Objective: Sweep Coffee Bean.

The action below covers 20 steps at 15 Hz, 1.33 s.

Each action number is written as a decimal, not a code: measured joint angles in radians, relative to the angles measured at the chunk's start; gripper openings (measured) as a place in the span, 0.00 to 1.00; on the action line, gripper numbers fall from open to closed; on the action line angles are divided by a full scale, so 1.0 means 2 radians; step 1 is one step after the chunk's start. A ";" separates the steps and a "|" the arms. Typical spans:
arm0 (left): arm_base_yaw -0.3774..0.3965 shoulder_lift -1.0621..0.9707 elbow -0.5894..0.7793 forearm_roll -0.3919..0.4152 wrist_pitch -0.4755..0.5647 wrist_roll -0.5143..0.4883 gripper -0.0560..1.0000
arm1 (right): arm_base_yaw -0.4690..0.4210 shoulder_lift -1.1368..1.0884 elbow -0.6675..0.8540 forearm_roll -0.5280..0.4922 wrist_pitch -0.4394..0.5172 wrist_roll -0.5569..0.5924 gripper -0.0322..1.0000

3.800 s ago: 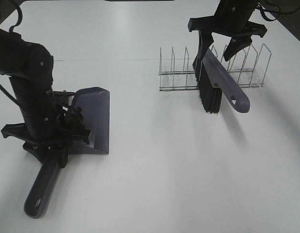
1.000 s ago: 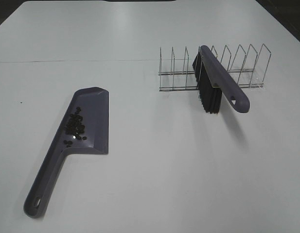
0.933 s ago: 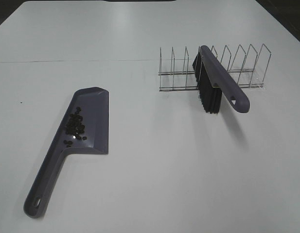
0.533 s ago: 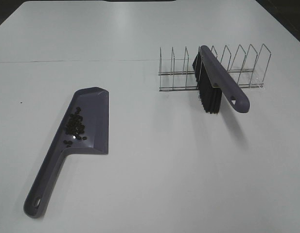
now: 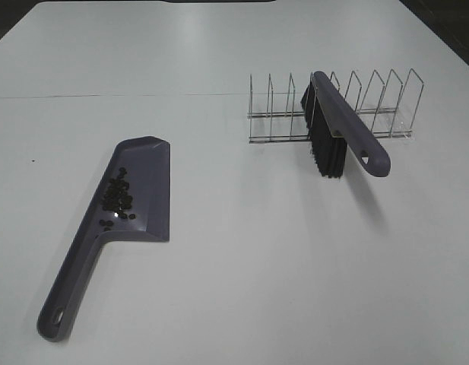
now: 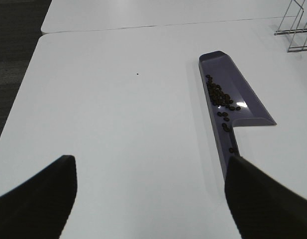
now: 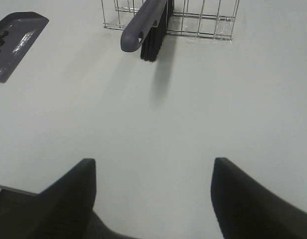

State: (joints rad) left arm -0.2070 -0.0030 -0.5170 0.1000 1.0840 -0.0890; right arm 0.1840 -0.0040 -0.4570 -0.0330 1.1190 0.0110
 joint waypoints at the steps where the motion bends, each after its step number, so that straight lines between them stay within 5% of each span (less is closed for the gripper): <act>1: 0.010 0.000 0.000 -0.002 0.000 0.000 0.75 | 0.000 0.000 0.000 0.000 0.000 0.001 0.62; 3: 0.102 0.000 0.000 -0.008 0.000 0.000 0.75 | 0.000 0.000 0.000 0.000 0.000 0.001 0.62; 6: 0.148 0.000 0.000 -0.017 0.000 0.000 0.75 | 0.000 0.000 0.000 0.000 0.000 0.001 0.62; 20: 0.152 0.000 0.000 -0.025 0.000 0.000 0.75 | 0.000 0.000 0.000 -0.005 0.000 0.002 0.62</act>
State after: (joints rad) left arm 0.0960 -0.0030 -0.5170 0.0500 1.0840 -0.0890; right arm 0.1840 -0.0040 -0.4570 -0.0440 1.1190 0.0140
